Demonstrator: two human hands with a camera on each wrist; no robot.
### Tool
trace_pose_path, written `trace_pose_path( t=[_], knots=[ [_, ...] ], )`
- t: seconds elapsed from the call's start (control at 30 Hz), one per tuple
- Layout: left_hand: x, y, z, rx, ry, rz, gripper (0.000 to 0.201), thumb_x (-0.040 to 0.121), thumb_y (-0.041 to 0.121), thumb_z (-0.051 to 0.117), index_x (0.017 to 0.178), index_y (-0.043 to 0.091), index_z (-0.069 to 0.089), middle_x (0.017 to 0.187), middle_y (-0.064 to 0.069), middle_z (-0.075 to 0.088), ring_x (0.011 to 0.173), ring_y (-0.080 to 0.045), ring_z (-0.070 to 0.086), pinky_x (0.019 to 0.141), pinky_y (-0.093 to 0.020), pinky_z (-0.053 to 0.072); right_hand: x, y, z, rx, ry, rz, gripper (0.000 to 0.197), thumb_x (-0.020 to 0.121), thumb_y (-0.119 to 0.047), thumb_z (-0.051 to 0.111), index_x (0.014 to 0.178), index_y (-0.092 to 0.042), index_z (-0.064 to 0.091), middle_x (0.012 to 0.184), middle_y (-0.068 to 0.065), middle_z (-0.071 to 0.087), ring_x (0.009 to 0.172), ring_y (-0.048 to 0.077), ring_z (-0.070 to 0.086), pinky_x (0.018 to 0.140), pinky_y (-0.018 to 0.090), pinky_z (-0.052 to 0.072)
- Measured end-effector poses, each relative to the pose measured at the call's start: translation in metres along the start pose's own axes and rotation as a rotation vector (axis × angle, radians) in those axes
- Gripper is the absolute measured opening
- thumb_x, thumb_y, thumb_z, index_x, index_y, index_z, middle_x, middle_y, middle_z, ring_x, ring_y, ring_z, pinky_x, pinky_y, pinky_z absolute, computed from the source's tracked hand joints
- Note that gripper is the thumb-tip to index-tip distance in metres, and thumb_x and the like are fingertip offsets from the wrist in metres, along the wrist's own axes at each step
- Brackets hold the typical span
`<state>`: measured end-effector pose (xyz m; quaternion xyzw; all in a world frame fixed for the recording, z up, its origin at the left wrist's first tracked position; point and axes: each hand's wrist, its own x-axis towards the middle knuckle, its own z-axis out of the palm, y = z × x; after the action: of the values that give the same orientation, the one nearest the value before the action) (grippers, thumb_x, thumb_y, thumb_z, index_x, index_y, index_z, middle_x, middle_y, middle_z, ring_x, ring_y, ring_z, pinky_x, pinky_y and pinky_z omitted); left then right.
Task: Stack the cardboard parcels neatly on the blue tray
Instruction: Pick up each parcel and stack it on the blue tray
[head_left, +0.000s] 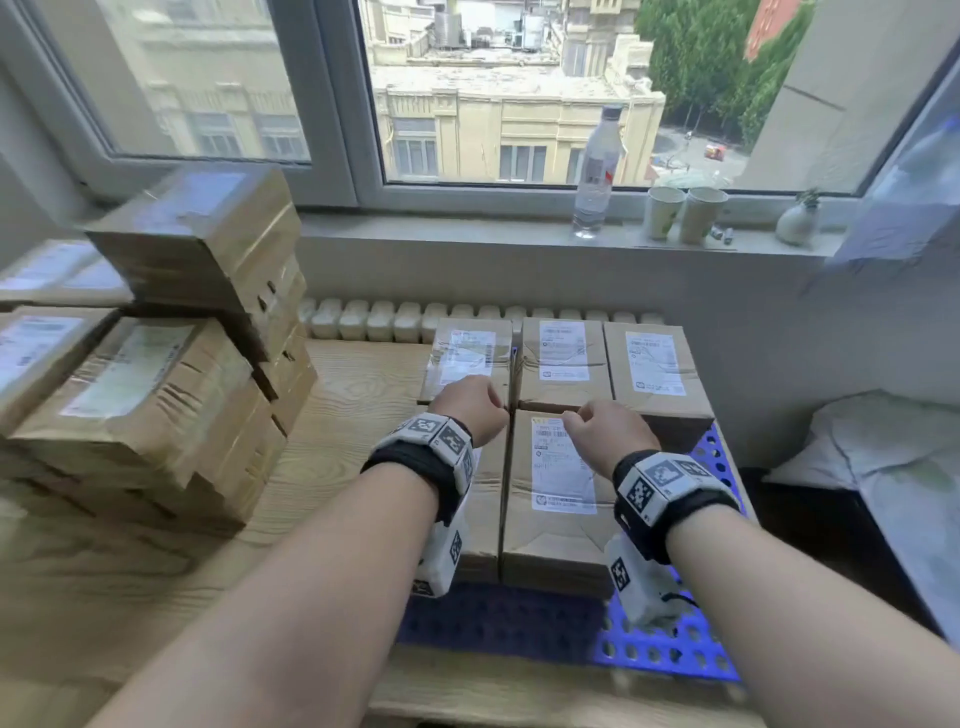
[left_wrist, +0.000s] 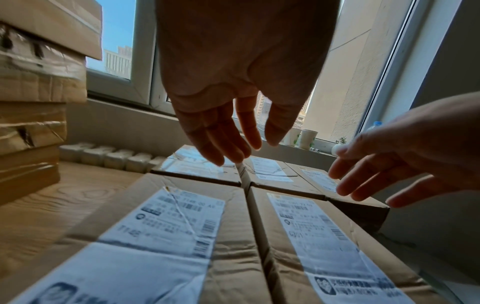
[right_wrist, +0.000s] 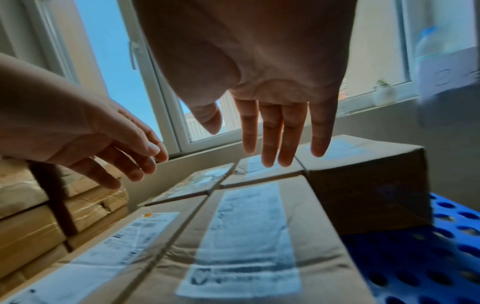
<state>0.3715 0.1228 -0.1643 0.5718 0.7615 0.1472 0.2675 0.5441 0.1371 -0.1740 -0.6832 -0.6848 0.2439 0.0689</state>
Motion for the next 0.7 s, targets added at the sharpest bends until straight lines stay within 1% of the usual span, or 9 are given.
trace_pose_path(
  t=[0.07,0.2,0.33,0.43,0.5,0.53,0.6,0.63,0.7],
  knots=[
    [-0.008,-0.004,-0.009,0.011,0.014,-0.015,0.011,0.091,0.020,0.055,0.098,0.019,0.063,0.108,-0.002,0.066,0.101,-0.022,0.061,0.085,-0.032,0.051,-0.005,-0.010,-0.003,-0.014,-0.013,-0.047,0.032,0.099,-0.036,0.043,0.087,-0.013,0.062,0.088,0.006,0.065,0.079,0.022,0.057,0.067,0.031,0.041],
    [-0.018,-0.008,-0.038,0.026,0.070,0.000,0.015,0.094,0.020,0.051,0.099,0.018,0.065,0.100,-0.001,0.065,0.098,-0.023,0.062,0.082,-0.031,0.051,-0.008,-0.037,-0.008,-0.013,0.001,-0.100,0.037,0.097,-0.036,0.043,0.070,-0.014,0.055,0.072,0.004,0.059,0.066,0.020,0.054,0.060,0.030,0.041],
    [-0.020,-0.013,-0.073,0.012,0.139,0.035,0.012,0.093,0.020,0.050,0.092,0.020,0.062,0.108,-0.003,0.068,0.095,-0.021,0.061,0.081,-0.030,0.049,-0.006,-0.072,-0.011,-0.001,0.024,-0.163,0.038,0.097,-0.037,0.042,0.067,-0.015,0.048,0.068,0.003,0.053,0.061,0.018,0.049,0.054,0.028,0.035],
    [-0.018,-0.026,-0.100,0.006,0.171,0.057,0.012,0.094,0.020,0.051,0.090,0.021,0.062,0.108,-0.003,0.068,0.092,-0.019,0.058,0.077,-0.026,0.043,-0.005,-0.103,-0.009,-0.008,0.046,-0.196,0.039,0.097,-0.036,0.042,0.066,-0.013,0.050,0.067,0.004,0.053,0.060,0.020,0.049,0.054,0.029,0.036],
    [-0.018,-0.035,-0.120,0.003,0.190,0.063,0.012,0.094,0.020,0.052,0.091,0.019,0.064,0.106,-0.004,0.069,0.093,-0.020,0.059,0.078,-0.027,0.044,-0.005,-0.125,-0.005,-0.004,0.053,-0.195,0.041,0.097,-0.036,0.043,0.063,-0.013,0.048,0.065,0.003,0.051,0.060,0.020,0.047,0.053,0.028,0.035],
    [-0.017,-0.041,-0.132,-0.008,0.202,0.070,0.013,0.093,0.020,0.053,0.093,0.018,0.066,0.105,-0.004,0.070,0.095,-0.021,0.062,0.079,-0.027,0.046,-0.005,-0.138,-0.002,0.011,0.055,-0.195,0.043,0.097,-0.038,0.044,0.061,-0.015,0.048,0.065,0.003,0.051,0.061,0.021,0.048,0.055,0.029,0.038],
    [-0.016,-0.052,-0.158,-0.030,0.220,0.099,0.014,0.091,0.017,0.054,0.093,0.018,0.069,0.103,-0.004,0.071,0.098,-0.022,0.064,0.082,-0.029,0.050,-0.004,-0.166,0.002,0.059,0.053,-0.201,0.043,0.096,-0.042,0.045,0.062,-0.016,0.054,0.073,0.004,0.063,0.071,0.024,0.059,0.067,0.034,0.049],
    [-0.015,-0.057,-0.173,-0.035,0.227,0.123,0.015,0.092,0.016,0.054,0.093,0.017,0.069,0.102,-0.004,0.071,0.099,-0.021,0.064,0.084,-0.030,0.051,-0.004,-0.182,0.003,0.084,0.061,-0.202,0.042,0.096,-0.042,0.045,0.065,-0.015,0.059,0.079,0.006,0.067,0.078,0.025,0.062,0.073,0.035,0.050],
    [-0.012,-0.070,-0.206,-0.044,0.237,0.165,0.017,0.093,0.014,0.053,0.095,0.014,0.069,0.103,-0.006,0.071,0.099,-0.022,0.064,0.083,-0.030,0.052,-0.005,-0.216,0.005,0.104,0.086,-0.212,0.041,0.097,-0.041,0.046,0.071,-0.015,0.064,0.084,0.006,0.069,0.084,0.025,0.063,0.074,0.034,0.049]
  ],
)
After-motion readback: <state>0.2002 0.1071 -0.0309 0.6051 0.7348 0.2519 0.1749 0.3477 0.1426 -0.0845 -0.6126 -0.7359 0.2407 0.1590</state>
